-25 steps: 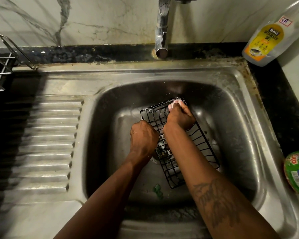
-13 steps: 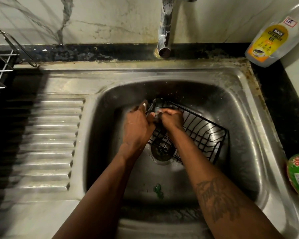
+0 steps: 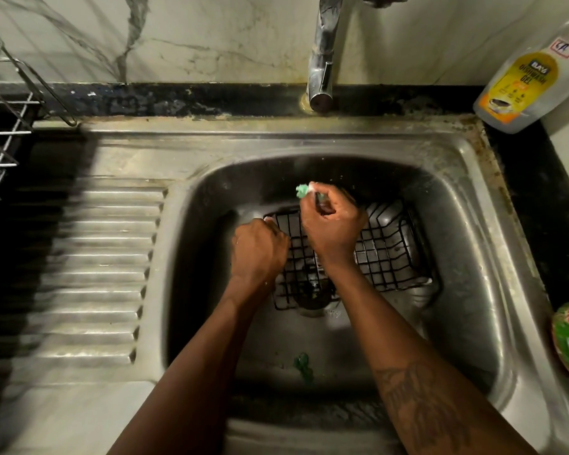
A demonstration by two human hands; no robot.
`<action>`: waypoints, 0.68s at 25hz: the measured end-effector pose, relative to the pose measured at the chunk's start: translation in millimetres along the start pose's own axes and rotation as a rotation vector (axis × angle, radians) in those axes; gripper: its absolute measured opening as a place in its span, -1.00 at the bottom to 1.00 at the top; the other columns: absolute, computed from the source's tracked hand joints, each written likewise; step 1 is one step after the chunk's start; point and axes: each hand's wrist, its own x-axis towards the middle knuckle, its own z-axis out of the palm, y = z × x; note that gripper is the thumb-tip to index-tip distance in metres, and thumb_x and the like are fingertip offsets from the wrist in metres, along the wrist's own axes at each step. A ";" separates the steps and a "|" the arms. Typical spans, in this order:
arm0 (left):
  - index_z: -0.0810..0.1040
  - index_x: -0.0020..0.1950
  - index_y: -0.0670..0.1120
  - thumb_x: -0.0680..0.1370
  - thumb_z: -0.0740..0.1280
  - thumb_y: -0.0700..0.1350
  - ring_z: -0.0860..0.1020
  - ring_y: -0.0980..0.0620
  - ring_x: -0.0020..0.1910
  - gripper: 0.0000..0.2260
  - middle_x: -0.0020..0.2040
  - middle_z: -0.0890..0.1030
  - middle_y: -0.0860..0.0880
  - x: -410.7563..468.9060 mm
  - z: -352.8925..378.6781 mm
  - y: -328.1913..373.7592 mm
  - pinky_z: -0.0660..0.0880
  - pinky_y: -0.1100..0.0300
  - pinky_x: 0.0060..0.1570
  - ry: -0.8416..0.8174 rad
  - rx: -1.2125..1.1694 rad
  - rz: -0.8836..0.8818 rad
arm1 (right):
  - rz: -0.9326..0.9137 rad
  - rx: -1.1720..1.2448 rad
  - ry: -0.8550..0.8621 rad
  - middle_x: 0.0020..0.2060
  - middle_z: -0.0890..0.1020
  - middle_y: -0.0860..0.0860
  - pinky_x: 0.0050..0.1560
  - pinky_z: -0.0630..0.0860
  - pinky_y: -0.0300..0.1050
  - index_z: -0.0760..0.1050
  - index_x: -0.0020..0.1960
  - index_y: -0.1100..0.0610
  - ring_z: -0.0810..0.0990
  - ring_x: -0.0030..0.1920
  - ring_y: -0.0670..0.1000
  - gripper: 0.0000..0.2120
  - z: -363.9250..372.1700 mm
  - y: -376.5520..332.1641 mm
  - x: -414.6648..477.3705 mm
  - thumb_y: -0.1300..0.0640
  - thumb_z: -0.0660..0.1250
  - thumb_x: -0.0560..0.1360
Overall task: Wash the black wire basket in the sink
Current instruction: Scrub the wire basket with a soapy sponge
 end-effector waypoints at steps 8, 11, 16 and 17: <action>0.57 -0.19 -0.31 0.58 0.26 -0.28 0.69 -0.08 -0.41 -0.81 -0.39 0.66 -0.20 16.2 -3.5 -2.0 0.64 0.12 -0.36 -0.153 -0.412 -0.253 | -0.288 -0.145 -0.455 0.01 0.73 0.10 0.16 0.60 -0.12 0.72 0.03 0.22 0.69 0.04 0.01 -0.83 5.2 -7.9 4.2 0.33 0.44 0.48; 0.58 -0.24 -0.31 0.55 0.26 -0.32 0.70 -0.12 -0.35 -0.80 -0.38 0.67 -0.22 22.3 -2.5 -4.7 0.67 -0.04 -0.17 -0.129 -0.430 -0.226 | -0.276 -0.181 -0.460 0.03 0.71 0.11 0.15 0.58 -0.22 0.71 0.08 0.22 0.68 0.02 0.00 -0.78 -0.2 -14.1 10.6 0.38 0.43 0.47; 0.60 -0.04 -0.28 0.54 0.34 -0.22 0.65 0.04 -0.41 -0.88 -0.32 0.65 -0.09 28.2 -3.4 -8.6 0.54 0.29 -0.47 -0.100 -0.375 -0.221 | -0.374 -0.544 -0.746 0.10 0.54 0.04 0.04 0.57 -0.08 0.64 0.14 0.12 0.52 0.08 0.04 -0.83 12.4 -14.9 6.5 0.17 0.30 0.62; 0.59 -0.02 -0.28 0.54 0.34 -0.23 0.64 0.03 -0.41 -0.88 -0.32 0.65 -0.10 30.7 -4.4 -9.9 0.54 0.29 -0.46 -0.106 -0.408 -0.249 | -0.410 -0.556 -0.731 0.05 0.50 0.00 -0.08 0.60 -0.09 0.59 0.05 0.09 0.53 0.02 0.03 -0.89 12.1 -16.8 6.1 0.10 0.31 0.62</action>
